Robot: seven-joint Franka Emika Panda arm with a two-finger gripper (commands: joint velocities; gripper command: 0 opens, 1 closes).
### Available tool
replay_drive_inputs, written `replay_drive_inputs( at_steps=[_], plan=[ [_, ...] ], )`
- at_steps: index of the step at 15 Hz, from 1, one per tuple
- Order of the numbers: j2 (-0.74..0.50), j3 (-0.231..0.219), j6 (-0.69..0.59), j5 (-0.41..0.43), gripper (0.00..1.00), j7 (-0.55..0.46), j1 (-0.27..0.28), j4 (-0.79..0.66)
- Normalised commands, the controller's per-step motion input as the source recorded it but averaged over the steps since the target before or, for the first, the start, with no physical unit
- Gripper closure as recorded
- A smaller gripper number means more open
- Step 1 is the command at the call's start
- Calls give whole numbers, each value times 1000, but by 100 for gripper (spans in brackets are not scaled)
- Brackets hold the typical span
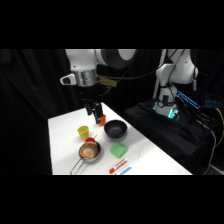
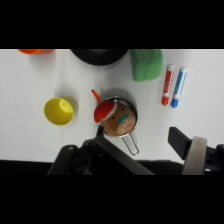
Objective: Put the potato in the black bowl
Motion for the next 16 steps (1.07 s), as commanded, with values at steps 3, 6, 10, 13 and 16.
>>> replay_drive_inputs(
  at_steps=[3, 6, 10, 13, 16],
  plan=[
    [355, 20, 164, -113, 0, 41, 15, 367],
    [337, -2, 169, -138, 0, 41, 12, 269],
    [273, 8, 185, -93, 0, -5, -4, 185],
    [272, 4, 184, -100, 0, -16, -1, 214],
    [340, -16, 94, -91, 0, 18, -1, 319]
  ],
)
